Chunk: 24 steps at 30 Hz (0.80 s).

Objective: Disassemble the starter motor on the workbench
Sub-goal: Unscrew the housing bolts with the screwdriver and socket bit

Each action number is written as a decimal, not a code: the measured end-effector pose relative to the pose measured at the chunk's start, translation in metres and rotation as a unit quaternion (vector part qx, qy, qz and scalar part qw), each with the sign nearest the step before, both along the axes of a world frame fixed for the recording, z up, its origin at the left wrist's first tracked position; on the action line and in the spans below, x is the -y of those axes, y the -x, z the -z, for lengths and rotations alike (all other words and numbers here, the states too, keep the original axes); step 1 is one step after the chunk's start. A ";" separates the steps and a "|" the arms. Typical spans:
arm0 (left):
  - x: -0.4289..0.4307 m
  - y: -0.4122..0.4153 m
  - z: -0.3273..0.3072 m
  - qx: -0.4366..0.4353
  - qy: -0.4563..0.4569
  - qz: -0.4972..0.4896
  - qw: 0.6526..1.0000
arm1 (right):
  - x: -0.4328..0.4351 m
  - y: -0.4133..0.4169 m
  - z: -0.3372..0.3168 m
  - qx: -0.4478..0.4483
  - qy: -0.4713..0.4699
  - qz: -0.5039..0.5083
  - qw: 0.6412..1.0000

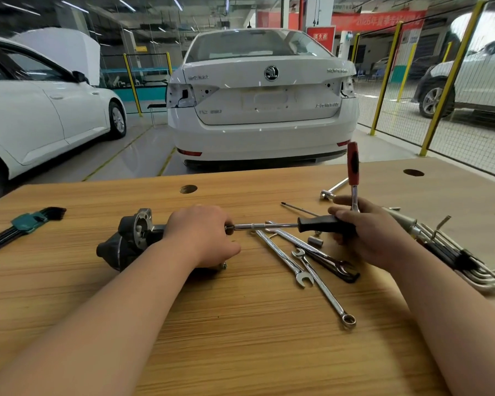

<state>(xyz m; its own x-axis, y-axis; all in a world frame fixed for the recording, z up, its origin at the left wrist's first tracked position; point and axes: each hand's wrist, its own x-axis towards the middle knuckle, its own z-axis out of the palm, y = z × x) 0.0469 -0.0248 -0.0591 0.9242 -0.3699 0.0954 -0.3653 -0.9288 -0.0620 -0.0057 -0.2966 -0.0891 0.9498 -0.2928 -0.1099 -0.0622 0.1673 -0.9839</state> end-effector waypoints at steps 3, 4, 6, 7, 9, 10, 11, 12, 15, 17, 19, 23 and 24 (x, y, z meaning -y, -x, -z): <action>0.000 0.000 0.000 0.001 -0.002 -0.002 1.000 | 0.003 0.000 0.001 0.012 -0.025 -0.025 0.999; 0.000 0.000 0.000 0.001 -0.005 -0.002 1.000 | 0.005 -0.001 0.001 0.013 -0.024 -0.029 0.999; 0.000 0.000 0.000 0.001 -0.006 -0.002 1.000 | 0.006 -0.001 0.003 0.010 -0.023 -0.029 0.999; 0.000 0.000 0.001 0.000 -0.005 -0.002 1.000 | 0.005 -0.002 0.003 0.012 -0.029 -0.027 0.999; 0.000 -0.001 0.001 0.002 -0.002 -0.003 1.000 | 0.004 -0.002 0.002 0.018 -0.039 -0.022 0.999; 0.000 0.000 0.002 0.003 -0.001 -0.004 1.000 | 0.002 -0.001 0.002 0.015 -0.022 -0.016 1.000; -0.001 -0.001 0.002 0.005 -0.001 -0.005 1.000 | 0.000 -0.001 0.001 0.004 0.025 -0.006 1.000; -0.001 -0.001 0.003 0.007 0.000 -0.005 1.000 | -0.002 -0.001 0.001 -0.015 0.092 0.009 0.996; -0.001 -0.001 0.004 0.011 0.005 -0.007 1.000 | -0.003 -0.004 0.003 -0.048 0.231 0.052 0.970; -0.001 -0.001 0.004 0.009 0.008 -0.009 1.000 | -0.002 -0.006 0.006 -0.035 0.225 0.065 0.971; -0.001 -0.001 0.004 0.010 0.007 -0.010 1.000 | 0.000 -0.006 0.006 -0.024 0.164 0.054 0.985; 0.000 0.000 0.004 0.013 0.007 -0.009 1.000 | 0.006 -0.004 0.005 0.014 0.063 -0.001 0.998; 0.000 0.000 0.004 0.013 0.007 -0.009 1.000 | 0.007 -0.003 0.006 0.022 0.054 -0.012 0.998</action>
<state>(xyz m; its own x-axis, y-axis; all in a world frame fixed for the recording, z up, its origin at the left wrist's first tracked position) 0.0466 -0.0248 -0.0628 0.9277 -0.3517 0.1249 -0.3470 -0.9360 -0.0586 -0.0023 -0.3034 -0.0946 0.9598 -0.2784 -0.0363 -0.0207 0.0586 -0.9981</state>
